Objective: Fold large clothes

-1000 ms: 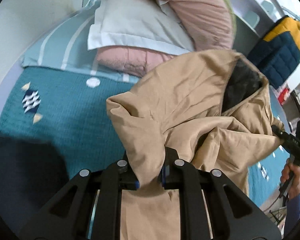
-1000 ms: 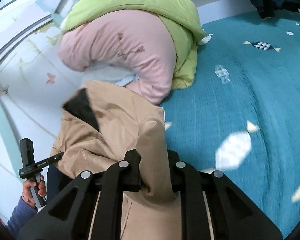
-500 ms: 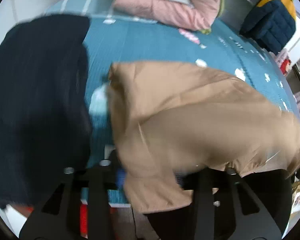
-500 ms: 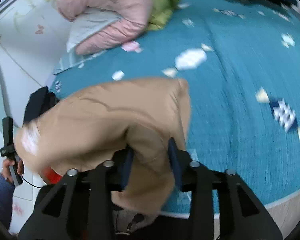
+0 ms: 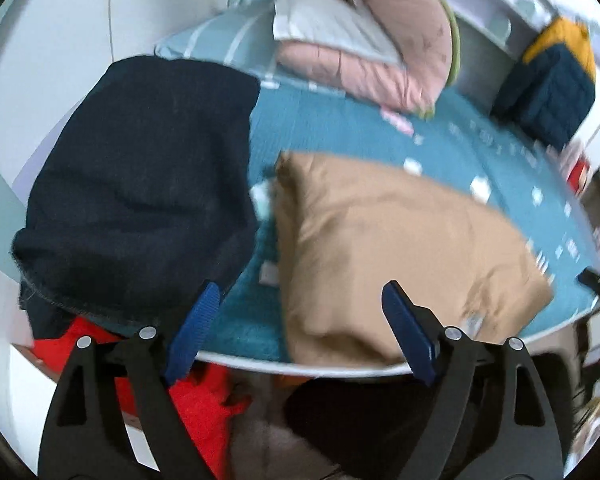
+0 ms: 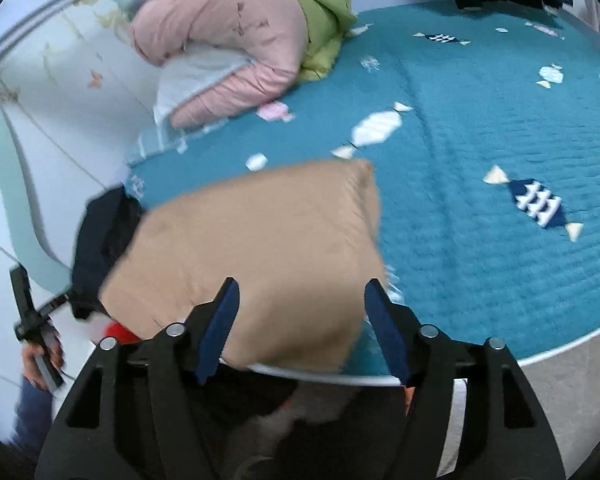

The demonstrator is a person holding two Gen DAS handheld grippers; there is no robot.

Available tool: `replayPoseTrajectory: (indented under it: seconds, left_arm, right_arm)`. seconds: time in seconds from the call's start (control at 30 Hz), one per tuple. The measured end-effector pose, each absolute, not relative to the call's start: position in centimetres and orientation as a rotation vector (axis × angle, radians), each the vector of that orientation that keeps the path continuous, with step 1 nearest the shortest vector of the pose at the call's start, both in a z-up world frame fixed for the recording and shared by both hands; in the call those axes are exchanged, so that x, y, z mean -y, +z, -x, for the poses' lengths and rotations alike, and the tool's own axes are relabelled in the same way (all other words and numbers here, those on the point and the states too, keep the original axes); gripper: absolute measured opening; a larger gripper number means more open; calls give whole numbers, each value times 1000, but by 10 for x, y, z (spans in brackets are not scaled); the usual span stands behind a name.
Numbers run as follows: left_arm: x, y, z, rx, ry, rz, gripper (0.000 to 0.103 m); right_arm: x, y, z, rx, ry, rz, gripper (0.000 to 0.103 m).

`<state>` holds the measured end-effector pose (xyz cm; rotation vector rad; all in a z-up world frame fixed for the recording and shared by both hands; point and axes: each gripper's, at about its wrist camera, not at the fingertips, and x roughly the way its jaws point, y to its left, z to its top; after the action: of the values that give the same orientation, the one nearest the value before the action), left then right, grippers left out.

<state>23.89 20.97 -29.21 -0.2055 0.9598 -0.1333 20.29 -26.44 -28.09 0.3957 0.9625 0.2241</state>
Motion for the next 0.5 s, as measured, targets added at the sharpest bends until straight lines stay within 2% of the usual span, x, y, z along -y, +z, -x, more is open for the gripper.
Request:
replayPoseTrajectory:
  seconds: [0.07, 0.17, 0.3, 0.37, 0.5]
  left_arm:
    - [-199, -289, -252, -959, -161, 264, 87]
    - [-173, -305, -276, -1038, -175, 268, 90]
    - [-151, -361, -305, -1212, -108, 211, 90]
    - [-156, -381, -307, -1241, -81, 221, 90]
    - [-164, -398, -307, -1241, -94, 282, 90]
  right_arm:
    - [254, -288, -222, -990, 252, -448, 33]
    - [243, -317, -251, -1088, 246, -511, 26]
    - [250, -389, -273, -1308, 131, -588, 24]
    - [251, -413, -273, -1367, 123, -609, 24]
    - [249, -409, -274, -1350, 110, -601, 25]
